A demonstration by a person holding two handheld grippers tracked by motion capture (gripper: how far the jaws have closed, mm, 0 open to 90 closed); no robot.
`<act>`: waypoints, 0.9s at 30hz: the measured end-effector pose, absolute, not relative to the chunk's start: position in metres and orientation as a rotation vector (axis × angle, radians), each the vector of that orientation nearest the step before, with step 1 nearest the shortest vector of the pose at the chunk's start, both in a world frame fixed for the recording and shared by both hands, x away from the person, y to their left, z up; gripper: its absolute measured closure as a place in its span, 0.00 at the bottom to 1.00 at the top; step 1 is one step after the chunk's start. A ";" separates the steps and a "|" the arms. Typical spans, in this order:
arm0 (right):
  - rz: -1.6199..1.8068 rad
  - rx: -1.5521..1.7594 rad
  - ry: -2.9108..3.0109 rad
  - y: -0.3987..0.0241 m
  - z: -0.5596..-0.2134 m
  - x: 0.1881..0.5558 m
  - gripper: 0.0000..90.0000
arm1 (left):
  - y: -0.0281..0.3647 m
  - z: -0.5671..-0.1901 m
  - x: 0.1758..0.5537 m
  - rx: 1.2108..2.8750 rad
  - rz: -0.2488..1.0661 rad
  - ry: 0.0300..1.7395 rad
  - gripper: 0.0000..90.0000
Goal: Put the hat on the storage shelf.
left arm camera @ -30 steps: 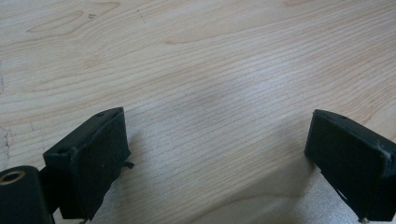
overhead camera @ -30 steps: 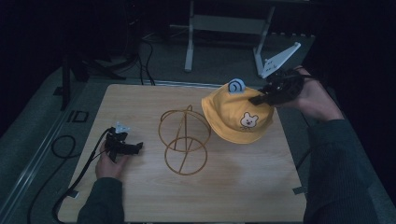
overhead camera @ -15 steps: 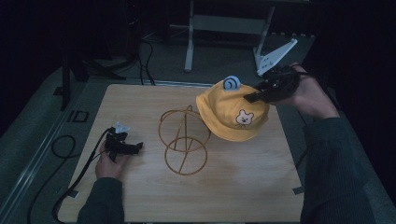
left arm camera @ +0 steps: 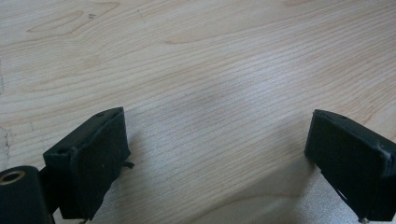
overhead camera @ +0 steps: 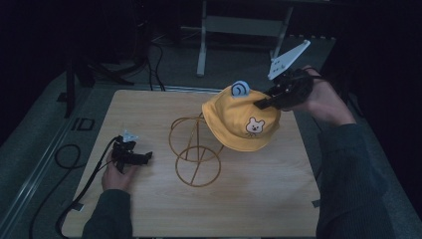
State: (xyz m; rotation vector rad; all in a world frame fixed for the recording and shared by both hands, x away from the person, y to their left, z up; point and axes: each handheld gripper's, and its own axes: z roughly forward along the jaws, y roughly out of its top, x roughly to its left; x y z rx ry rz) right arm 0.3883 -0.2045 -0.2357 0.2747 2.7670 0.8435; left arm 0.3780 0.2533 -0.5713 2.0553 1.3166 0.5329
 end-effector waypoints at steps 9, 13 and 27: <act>0.856 0.237 2.776 -0.190 -0.235 0.389 0.85 | 0.253 -0.571 0.378 2.055 0.532 1.316 0.07; 0.869 0.225 2.778 -0.186 -0.234 0.389 0.86 | 0.253 -0.571 0.378 2.055 0.532 1.316 0.07; 0.866 0.181 2.795 -0.168 -0.231 0.390 0.85 | 0.253 -0.571 0.378 2.056 0.532 1.316 0.07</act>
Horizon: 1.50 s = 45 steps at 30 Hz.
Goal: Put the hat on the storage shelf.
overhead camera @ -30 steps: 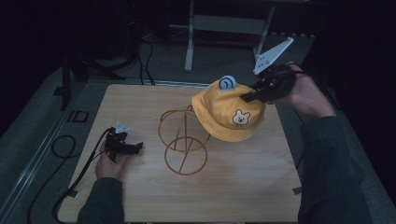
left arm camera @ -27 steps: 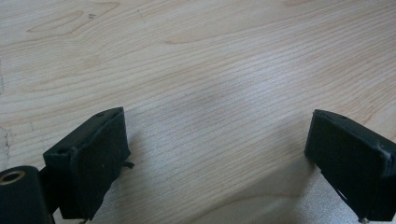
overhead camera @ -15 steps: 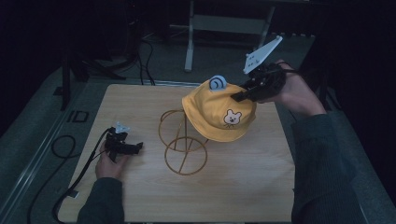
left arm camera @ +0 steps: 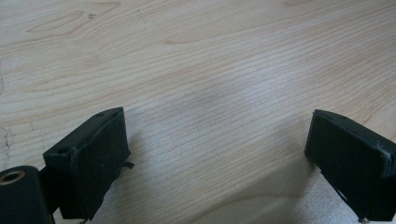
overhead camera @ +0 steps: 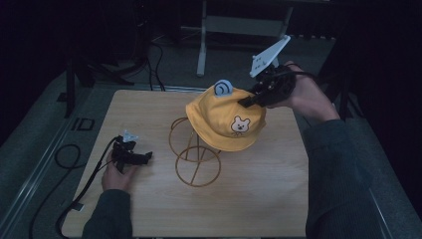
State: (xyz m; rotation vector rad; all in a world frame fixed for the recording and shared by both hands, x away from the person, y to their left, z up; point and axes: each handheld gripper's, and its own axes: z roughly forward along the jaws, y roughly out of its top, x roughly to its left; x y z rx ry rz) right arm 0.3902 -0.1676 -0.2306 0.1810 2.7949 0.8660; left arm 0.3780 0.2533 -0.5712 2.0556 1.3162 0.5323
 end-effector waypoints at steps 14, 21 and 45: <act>0.794 0.132 2.814 -0.137 -0.227 0.392 0.85 | 0.253 -0.571 0.378 2.053 0.532 1.318 0.07; 0.767 0.111 2.826 -0.126 -0.226 0.392 0.86 | 0.253 -0.571 0.378 2.052 0.532 1.317 0.07; 0.669 0.061 2.866 -0.093 -0.228 0.391 0.85 | 0.253 -0.571 0.378 2.054 0.531 1.316 0.07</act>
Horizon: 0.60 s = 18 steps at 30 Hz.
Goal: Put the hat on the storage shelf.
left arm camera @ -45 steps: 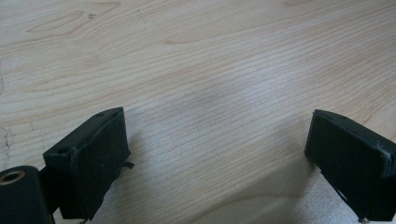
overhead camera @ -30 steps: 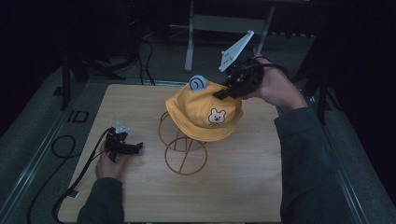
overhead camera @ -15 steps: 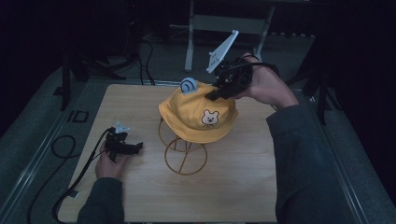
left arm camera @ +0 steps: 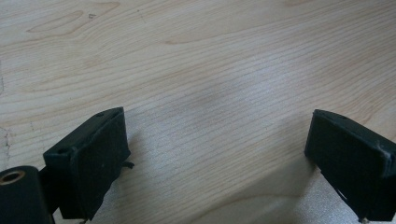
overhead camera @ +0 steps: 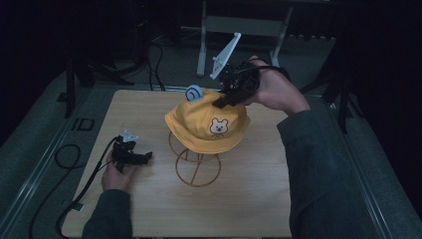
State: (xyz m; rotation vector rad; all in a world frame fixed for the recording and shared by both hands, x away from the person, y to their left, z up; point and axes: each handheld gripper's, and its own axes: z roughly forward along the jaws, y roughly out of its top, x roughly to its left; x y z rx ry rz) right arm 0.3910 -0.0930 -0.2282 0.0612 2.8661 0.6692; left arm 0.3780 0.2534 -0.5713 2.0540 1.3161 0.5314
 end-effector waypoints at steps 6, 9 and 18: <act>0.656 0.052 2.879 -0.085 -0.234 0.393 0.85 | 0.253 -0.571 0.378 2.054 0.531 1.316 0.07; 0.643 0.051 2.890 -0.081 -0.236 0.394 0.85 | 0.253 -0.571 0.378 2.054 0.531 1.316 0.07; 0.597 0.030 2.916 -0.065 -0.243 0.395 0.85 | 0.253 -0.571 0.378 2.054 0.531 1.316 0.07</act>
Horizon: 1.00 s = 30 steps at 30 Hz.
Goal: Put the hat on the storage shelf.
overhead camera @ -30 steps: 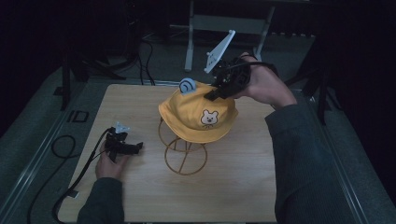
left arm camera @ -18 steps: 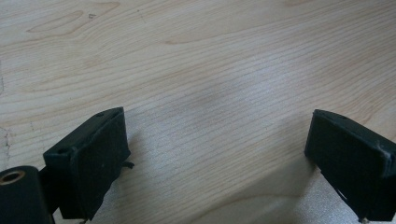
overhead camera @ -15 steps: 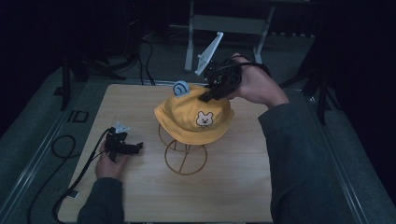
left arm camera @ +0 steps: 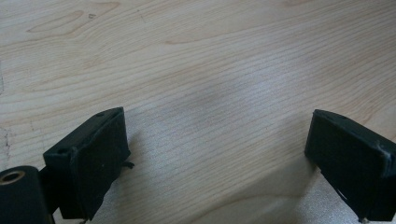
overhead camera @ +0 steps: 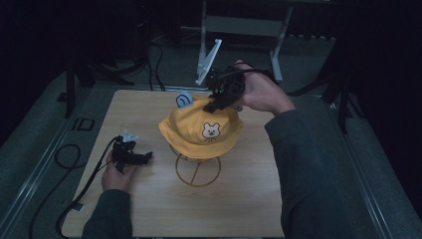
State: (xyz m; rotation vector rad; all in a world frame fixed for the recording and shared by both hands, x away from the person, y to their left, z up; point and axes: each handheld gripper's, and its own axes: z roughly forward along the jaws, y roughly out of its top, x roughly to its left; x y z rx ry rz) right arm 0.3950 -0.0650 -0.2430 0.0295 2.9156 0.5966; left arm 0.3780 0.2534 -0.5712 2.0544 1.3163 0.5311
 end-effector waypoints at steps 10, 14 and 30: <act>0.561 0.003 2.938 -0.050 -0.250 0.394 0.85 | 0.253 -0.571 0.378 2.054 0.531 1.316 0.07; 0.555 -0.002 2.943 -0.047 -0.253 0.394 0.84 | 0.253 -0.571 0.378 2.055 0.530 1.316 0.07; 0.521 -0.006 2.978 -0.036 -0.263 0.395 0.83 | 0.253 -0.571 0.378 2.054 0.531 1.316 0.07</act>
